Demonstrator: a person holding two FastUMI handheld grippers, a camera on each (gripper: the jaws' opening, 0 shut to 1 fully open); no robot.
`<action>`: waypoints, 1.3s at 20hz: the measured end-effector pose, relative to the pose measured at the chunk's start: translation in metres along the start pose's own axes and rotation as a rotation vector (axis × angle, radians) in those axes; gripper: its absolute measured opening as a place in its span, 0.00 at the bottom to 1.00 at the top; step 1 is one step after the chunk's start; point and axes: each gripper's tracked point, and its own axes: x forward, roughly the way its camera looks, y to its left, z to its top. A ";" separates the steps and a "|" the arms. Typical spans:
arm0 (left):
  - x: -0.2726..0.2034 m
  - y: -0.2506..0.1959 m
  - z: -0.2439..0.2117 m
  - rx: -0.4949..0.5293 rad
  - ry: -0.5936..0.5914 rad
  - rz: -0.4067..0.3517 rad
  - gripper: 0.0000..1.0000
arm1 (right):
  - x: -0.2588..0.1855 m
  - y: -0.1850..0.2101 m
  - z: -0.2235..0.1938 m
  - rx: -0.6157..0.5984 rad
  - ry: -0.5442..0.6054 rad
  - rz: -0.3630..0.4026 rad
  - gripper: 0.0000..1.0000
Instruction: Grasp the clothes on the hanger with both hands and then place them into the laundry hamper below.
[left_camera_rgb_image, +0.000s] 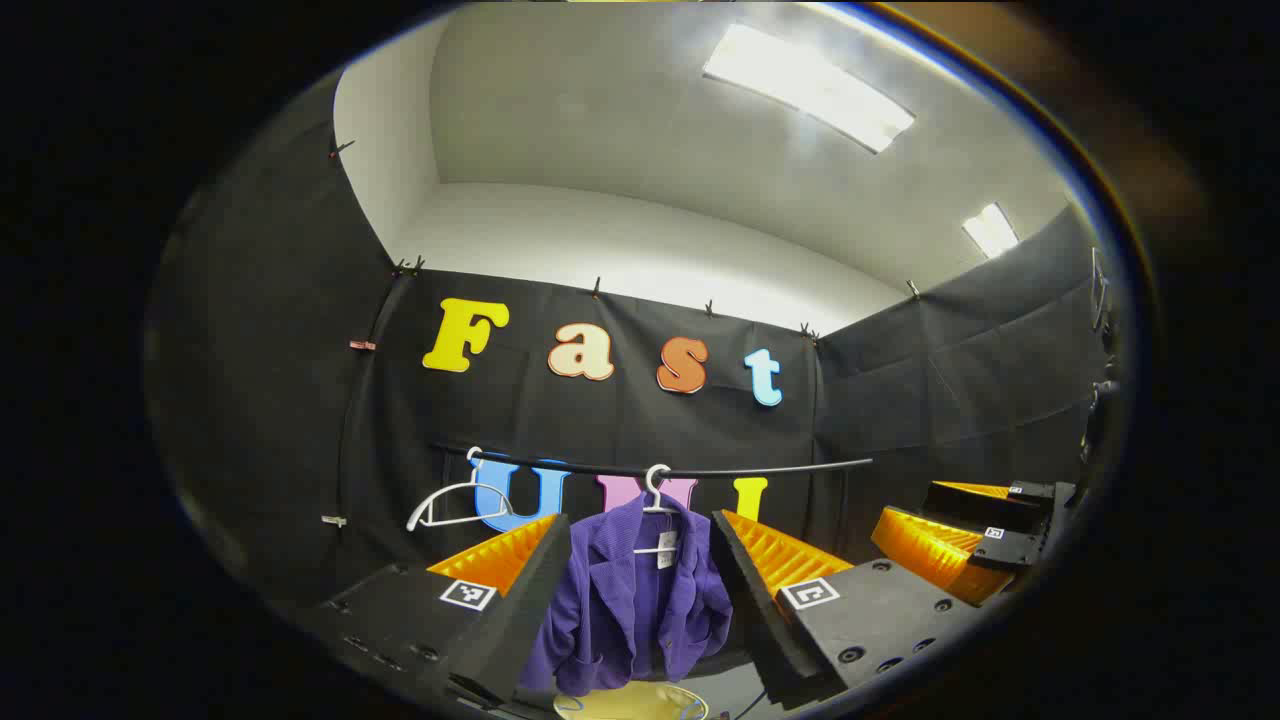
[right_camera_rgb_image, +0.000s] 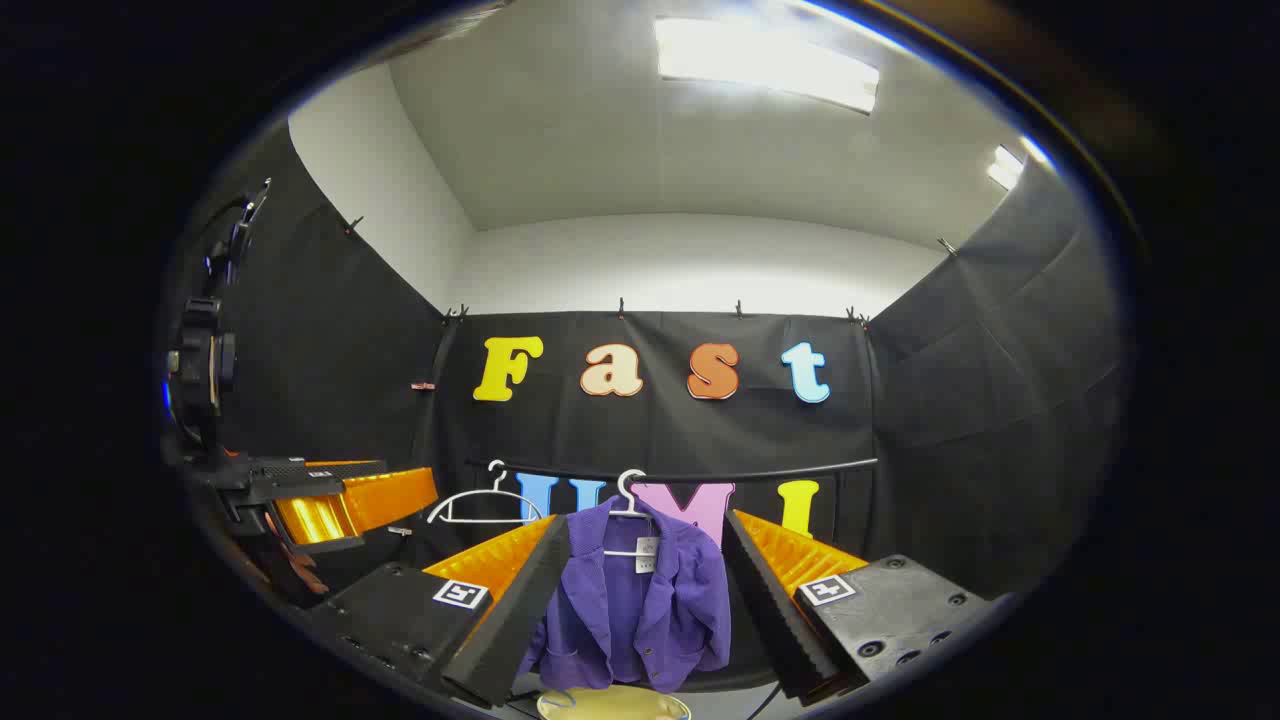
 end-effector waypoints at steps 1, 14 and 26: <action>0.000 -0.002 0.000 0.001 0.001 -0.002 0.88 | -0.001 -0.001 0.002 0.002 -0.002 -0.002 0.96; 0.000 -0.006 -0.003 -0.014 0.038 -0.004 0.95 | -0.007 -0.014 0.015 0.024 -0.023 -0.018 0.99; -0.006 -0.002 0.000 -0.010 0.023 -0.014 0.95 | -0.006 -0.012 0.011 0.019 -0.007 -0.024 0.96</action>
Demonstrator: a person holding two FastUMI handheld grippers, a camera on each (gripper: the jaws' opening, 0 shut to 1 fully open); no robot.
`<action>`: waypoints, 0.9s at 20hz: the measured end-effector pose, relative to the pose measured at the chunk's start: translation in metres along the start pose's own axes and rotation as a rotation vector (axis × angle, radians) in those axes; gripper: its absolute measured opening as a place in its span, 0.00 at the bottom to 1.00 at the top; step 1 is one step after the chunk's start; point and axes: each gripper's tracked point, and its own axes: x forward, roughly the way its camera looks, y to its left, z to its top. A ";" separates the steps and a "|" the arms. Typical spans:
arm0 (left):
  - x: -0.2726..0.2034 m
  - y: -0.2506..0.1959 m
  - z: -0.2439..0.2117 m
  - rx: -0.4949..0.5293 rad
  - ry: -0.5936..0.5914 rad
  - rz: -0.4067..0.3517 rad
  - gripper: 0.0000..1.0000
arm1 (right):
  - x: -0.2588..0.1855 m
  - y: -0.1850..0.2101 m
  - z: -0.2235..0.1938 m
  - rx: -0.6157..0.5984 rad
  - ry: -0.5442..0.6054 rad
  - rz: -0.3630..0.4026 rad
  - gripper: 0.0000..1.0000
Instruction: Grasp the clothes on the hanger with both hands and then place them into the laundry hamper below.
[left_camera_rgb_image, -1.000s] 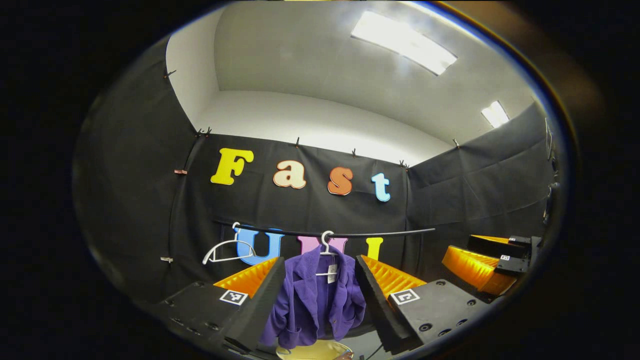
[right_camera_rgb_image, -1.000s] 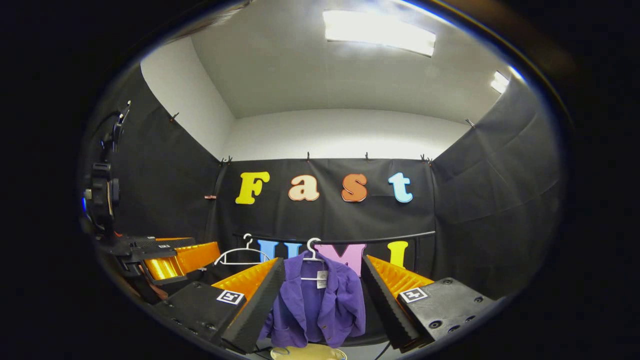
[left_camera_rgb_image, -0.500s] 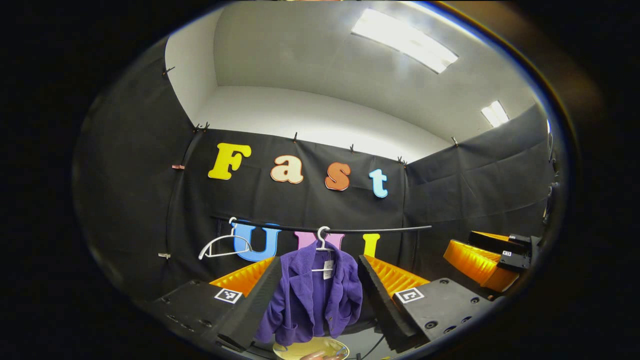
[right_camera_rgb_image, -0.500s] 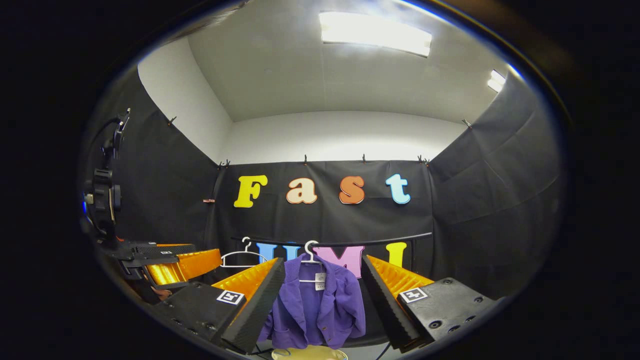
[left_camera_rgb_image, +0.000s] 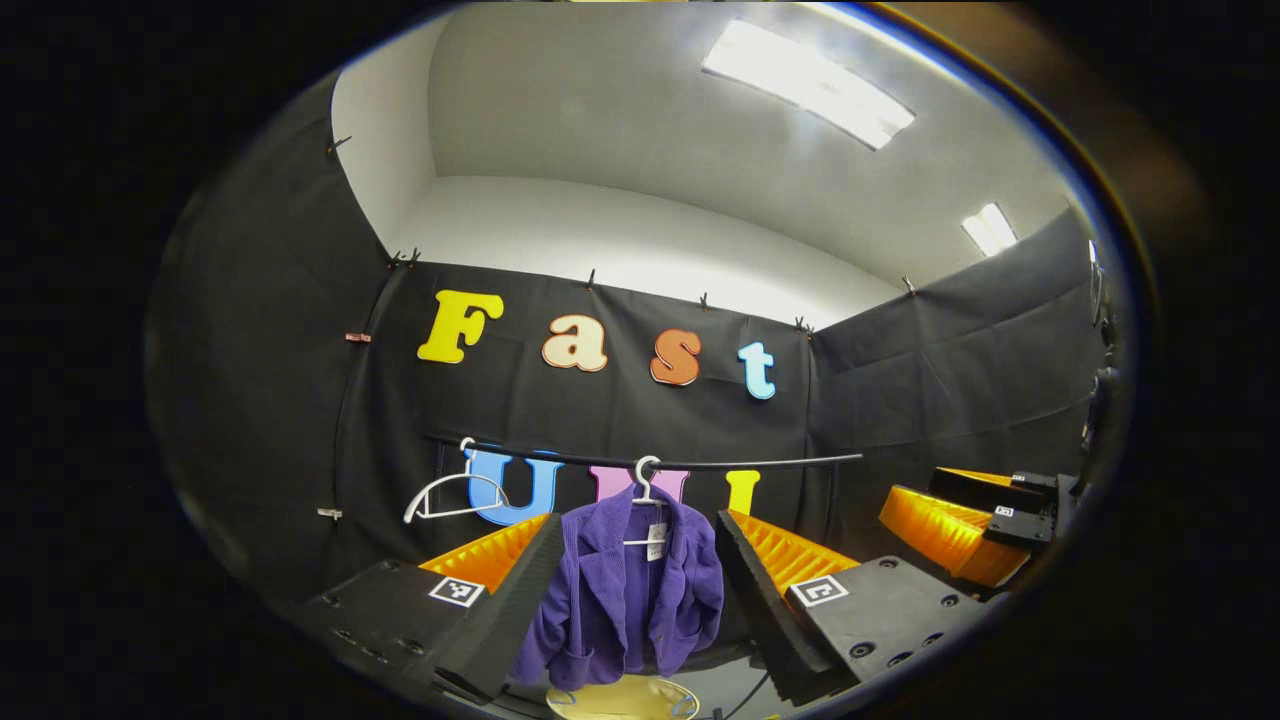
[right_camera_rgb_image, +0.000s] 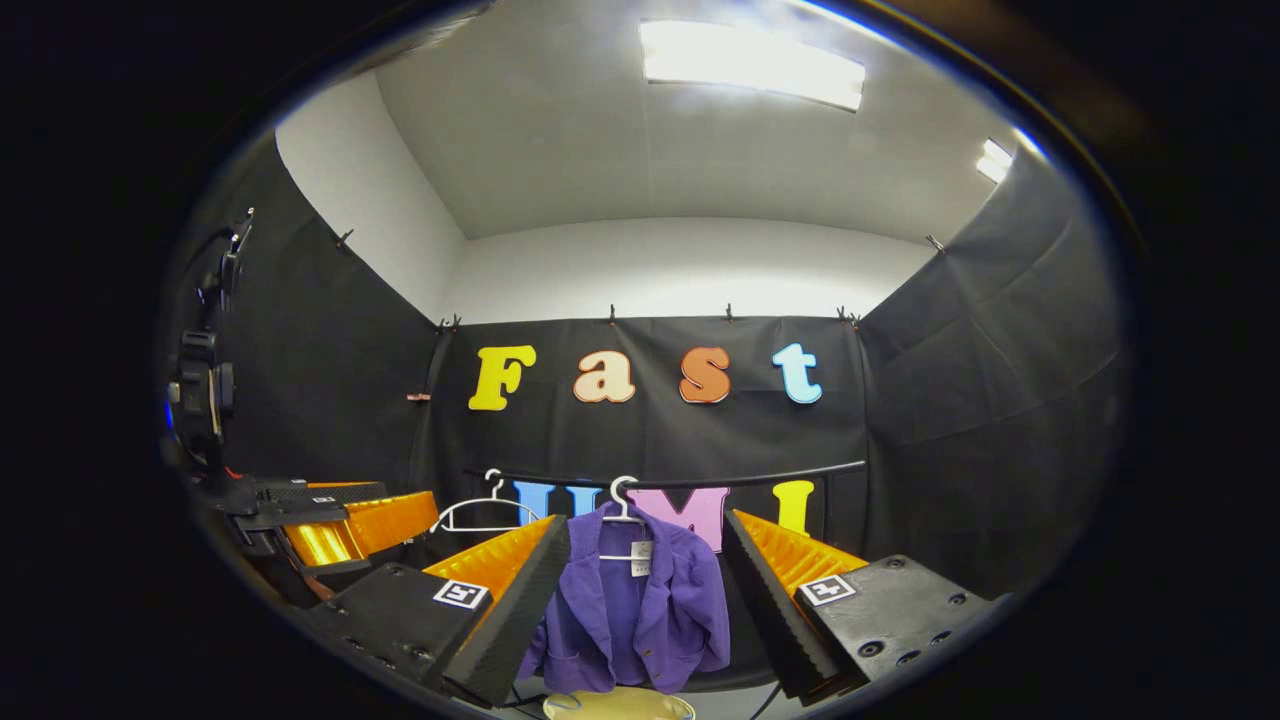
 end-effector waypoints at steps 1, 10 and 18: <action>0.001 0.001 -0.001 -0.001 0.003 -0.010 0.95 | 0.000 0.000 -0.001 -0.005 0.000 -0.009 0.96; 0.001 0.029 -0.014 0.026 0.030 -0.088 0.95 | -0.002 0.024 -0.017 -0.041 0.023 -0.093 0.97; 0.017 0.036 -0.031 0.034 0.059 -0.100 0.95 | 0.018 0.030 -0.040 -0.055 0.060 -0.092 0.97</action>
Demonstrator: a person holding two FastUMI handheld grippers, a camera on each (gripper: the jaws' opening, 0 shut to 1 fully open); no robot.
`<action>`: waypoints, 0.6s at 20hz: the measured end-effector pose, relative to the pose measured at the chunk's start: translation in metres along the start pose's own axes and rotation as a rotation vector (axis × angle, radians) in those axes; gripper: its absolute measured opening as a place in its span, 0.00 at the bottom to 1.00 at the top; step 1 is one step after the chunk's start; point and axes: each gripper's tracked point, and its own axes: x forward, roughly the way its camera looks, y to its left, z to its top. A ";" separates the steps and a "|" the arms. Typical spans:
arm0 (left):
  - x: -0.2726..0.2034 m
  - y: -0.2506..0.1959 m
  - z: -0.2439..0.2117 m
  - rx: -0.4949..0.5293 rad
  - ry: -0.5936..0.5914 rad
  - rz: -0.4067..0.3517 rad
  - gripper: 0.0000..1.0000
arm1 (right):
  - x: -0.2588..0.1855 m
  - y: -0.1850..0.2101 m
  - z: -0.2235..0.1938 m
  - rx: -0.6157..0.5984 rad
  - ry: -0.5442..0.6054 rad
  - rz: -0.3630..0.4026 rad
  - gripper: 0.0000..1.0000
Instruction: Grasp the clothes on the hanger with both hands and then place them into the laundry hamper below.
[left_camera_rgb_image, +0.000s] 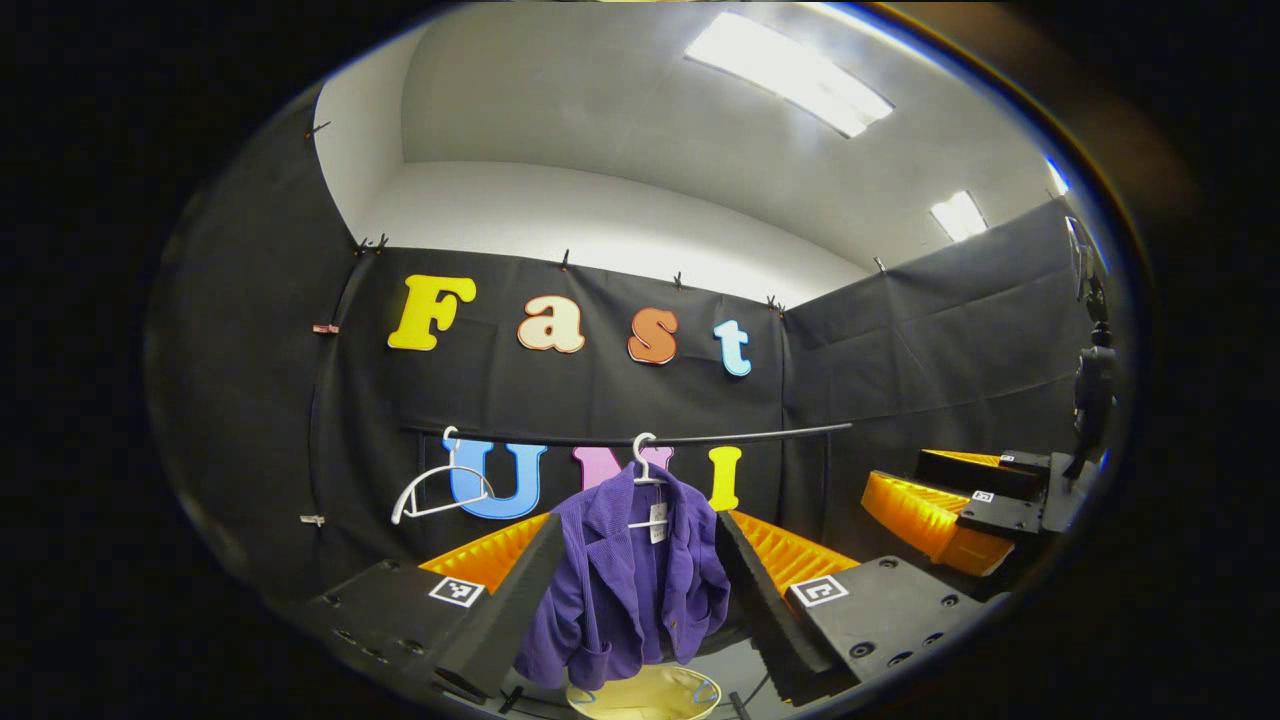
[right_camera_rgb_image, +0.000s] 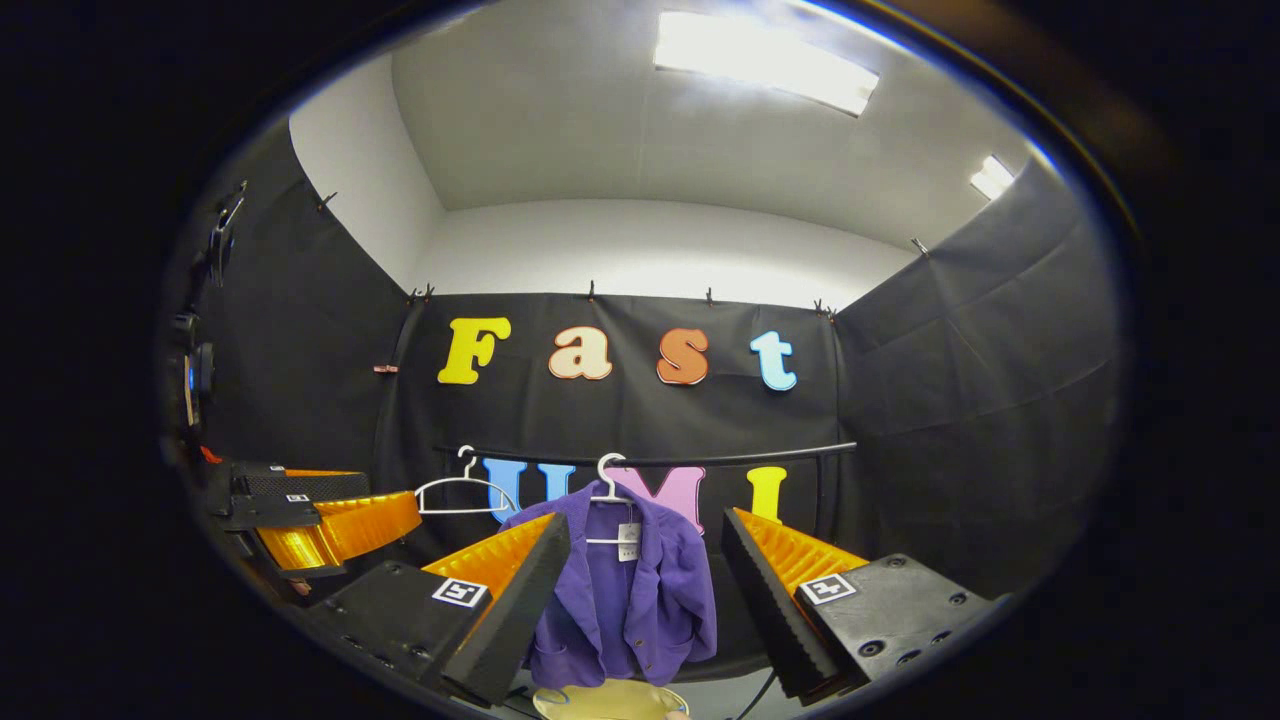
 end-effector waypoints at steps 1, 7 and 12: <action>0.006 -0.001 -0.003 0.001 0.007 0.001 0.95 | 0.007 0.001 -0.005 0.005 0.006 0.009 0.97; 0.060 0.007 -0.023 0.020 0.001 0.053 0.95 | 0.068 -0.001 -0.030 0.015 -0.012 0.083 0.97; 0.131 0.013 -0.054 0.029 0.039 0.112 0.95 | 0.142 -0.021 -0.072 0.045 0.028 0.122 0.97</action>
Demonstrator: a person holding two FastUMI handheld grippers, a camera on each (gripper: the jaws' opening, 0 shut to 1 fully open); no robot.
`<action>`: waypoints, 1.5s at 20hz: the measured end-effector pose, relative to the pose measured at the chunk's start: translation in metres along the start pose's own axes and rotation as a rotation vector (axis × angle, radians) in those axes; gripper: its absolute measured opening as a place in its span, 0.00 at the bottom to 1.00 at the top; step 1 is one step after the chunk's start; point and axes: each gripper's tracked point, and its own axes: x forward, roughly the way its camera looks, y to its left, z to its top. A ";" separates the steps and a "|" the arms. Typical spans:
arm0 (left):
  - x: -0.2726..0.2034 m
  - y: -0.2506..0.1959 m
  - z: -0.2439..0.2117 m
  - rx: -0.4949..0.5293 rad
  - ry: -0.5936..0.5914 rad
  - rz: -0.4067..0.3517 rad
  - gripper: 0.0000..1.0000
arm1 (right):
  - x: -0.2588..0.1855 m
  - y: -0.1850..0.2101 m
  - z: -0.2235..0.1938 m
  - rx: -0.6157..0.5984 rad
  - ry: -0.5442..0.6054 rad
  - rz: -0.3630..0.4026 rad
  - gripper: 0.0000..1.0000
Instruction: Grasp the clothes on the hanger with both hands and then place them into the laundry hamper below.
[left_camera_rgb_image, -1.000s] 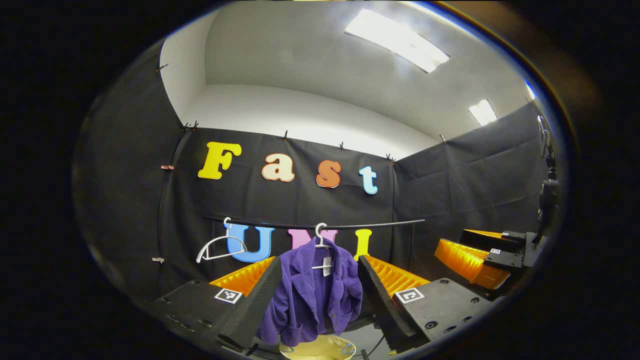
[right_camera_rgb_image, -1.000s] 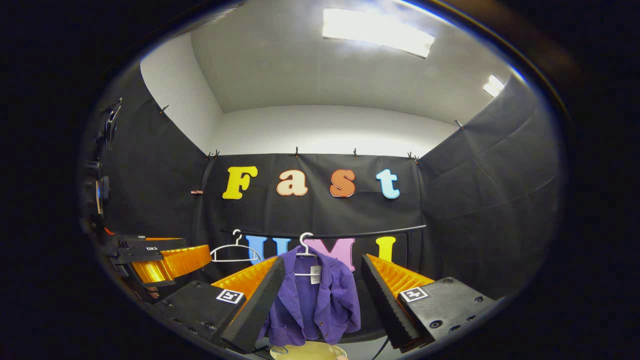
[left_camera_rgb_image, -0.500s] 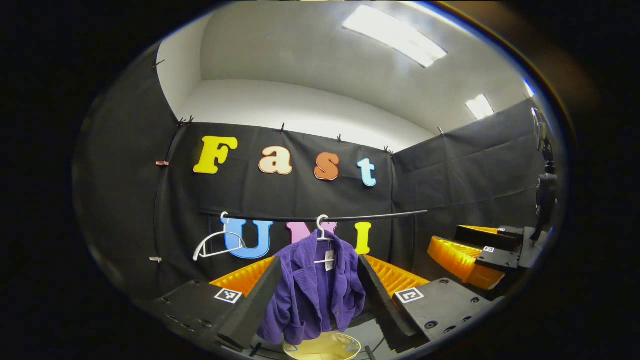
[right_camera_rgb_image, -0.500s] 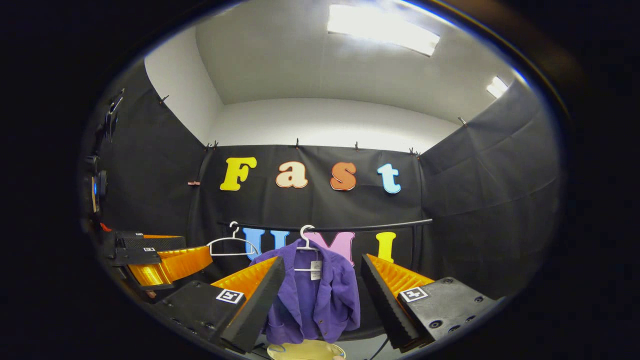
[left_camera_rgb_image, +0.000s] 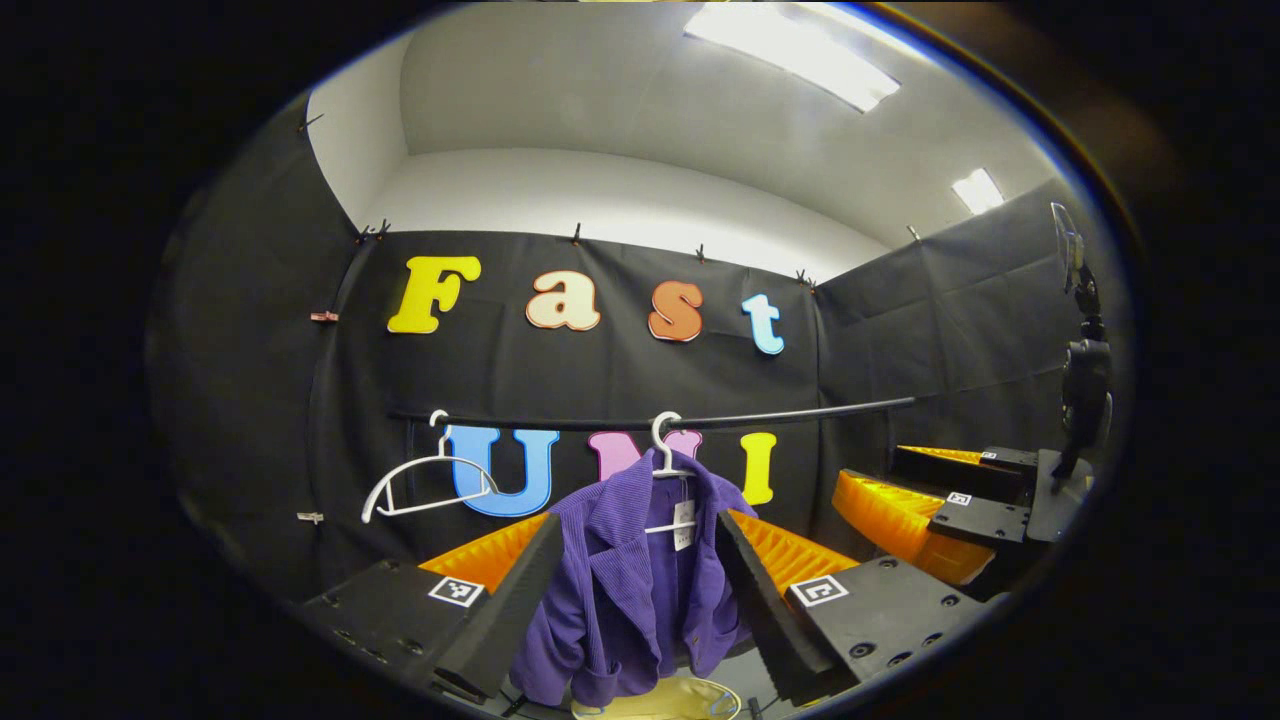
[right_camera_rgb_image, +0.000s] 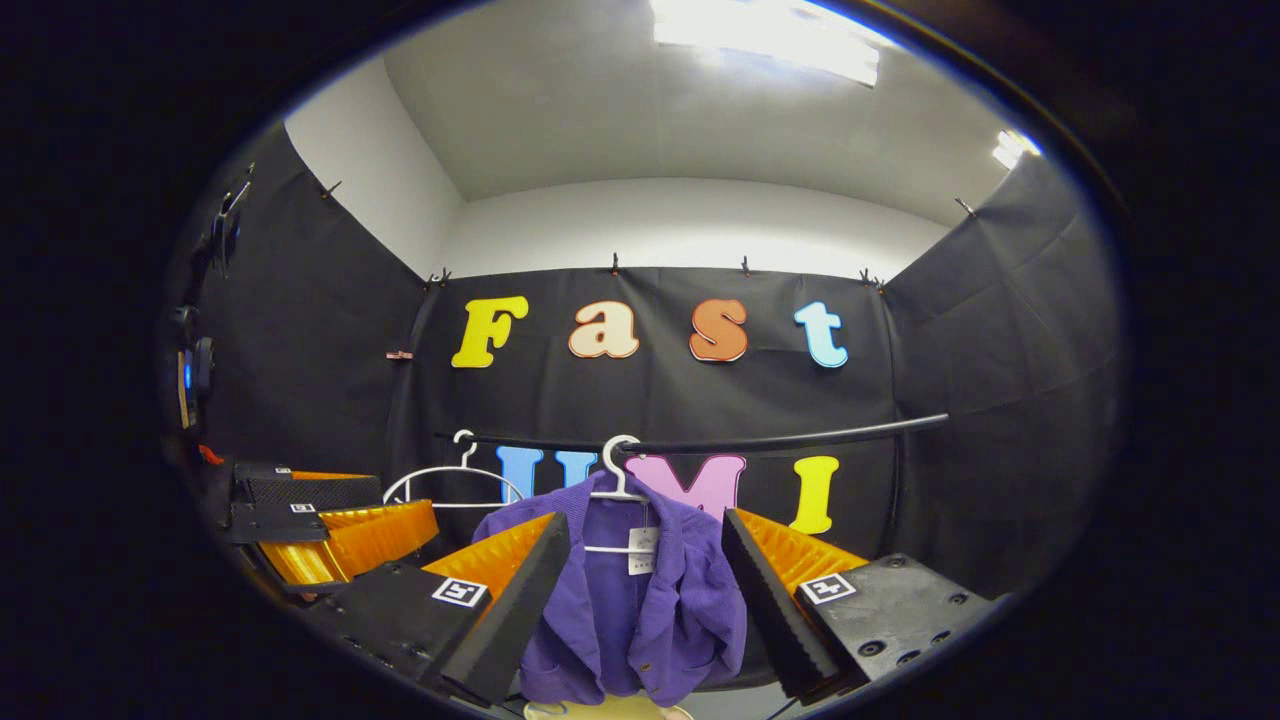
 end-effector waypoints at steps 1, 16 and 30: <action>0.014 -0.003 -0.009 -0.004 0.015 0.008 0.95 | 0.012 -0.004 -0.009 0.009 0.010 0.007 0.97; 0.147 -0.010 -0.116 -0.093 0.161 0.114 0.93 | 0.125 -0.021 -0.152 0.060 0.243 0.151 0.97; 0.197 0.016 -0.165 -0.084 0.187 0.282 0.90 | 0.182 -0.017 -0.251 0.104 0.401 0.168 0.96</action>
